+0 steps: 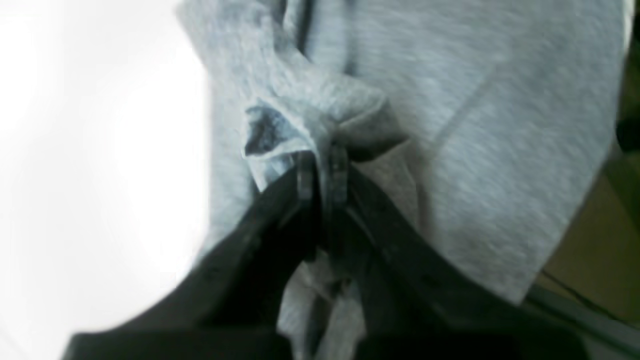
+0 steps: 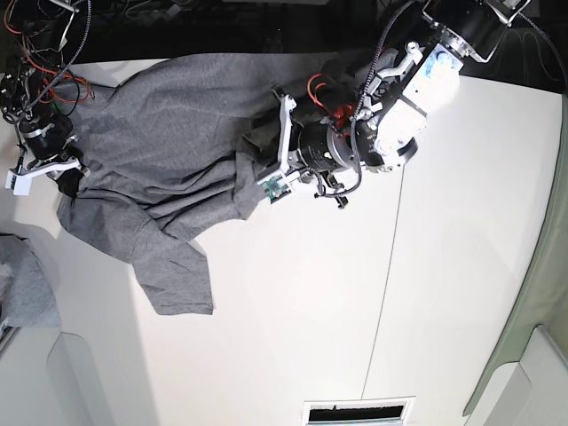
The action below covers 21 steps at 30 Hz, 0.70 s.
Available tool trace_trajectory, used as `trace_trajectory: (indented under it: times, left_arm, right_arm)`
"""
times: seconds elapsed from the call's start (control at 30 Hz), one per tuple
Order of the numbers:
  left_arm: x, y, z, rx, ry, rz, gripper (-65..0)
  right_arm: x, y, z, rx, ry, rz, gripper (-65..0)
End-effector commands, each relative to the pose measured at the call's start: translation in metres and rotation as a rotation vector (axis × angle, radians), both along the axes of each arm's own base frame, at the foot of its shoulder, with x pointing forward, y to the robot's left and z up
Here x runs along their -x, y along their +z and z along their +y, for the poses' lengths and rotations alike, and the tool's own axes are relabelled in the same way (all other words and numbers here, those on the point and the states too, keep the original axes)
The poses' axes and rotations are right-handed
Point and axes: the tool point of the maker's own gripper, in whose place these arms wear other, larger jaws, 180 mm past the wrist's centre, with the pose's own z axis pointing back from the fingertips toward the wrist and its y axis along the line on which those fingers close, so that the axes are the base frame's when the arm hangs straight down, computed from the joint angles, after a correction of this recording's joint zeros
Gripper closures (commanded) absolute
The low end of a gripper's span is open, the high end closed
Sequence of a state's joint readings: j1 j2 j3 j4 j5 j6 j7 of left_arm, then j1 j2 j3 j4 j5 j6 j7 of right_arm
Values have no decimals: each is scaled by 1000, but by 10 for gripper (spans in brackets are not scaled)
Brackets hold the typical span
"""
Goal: Layout the t-shirt on the table in an organized manner, then fold the t-shirt properly
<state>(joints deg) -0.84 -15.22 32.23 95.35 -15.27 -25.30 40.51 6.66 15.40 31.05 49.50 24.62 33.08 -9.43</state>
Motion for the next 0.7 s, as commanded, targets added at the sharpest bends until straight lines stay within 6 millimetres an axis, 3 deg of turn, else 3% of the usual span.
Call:
trace_trajectory:
  times: [0.0, 0.1, 0.2, 0.27, 0.47, 0.57, 0.67]
  left_arm:
    - [-8, 15, -5, 43, -8, -24, 0]
    - [-8, 18, -2, 71, -18, -4, 0]
    - [-17, 22, 7, 81, 16, -9, 0]
    - [-25, 26, 15, 87, 48, -19, 0]
    - [-39, 34, 37, 125, 115, -21, 0]
    - [-39, 33, 46, 111, 117, -22, 0]
    - [-39, 31, 52, 95, 117, -23, 0]
  right_arm:
    - [-11, 15, -8, 22, 2, -41, 0]
    - [-20, 34, -10, 52, 12, -89, 0]
    - [-31, 61, -15, 96, 29, -143, -162]
    - [-39, 84, -16, 134, 49, -182, -220]
    - [-59, 138, -11, 213, 88, -302, -223]
    - [-75, 143, -4, 214, 93, -312, -223]
    - [-95, 139, 15, 217, 135, -313, -236]
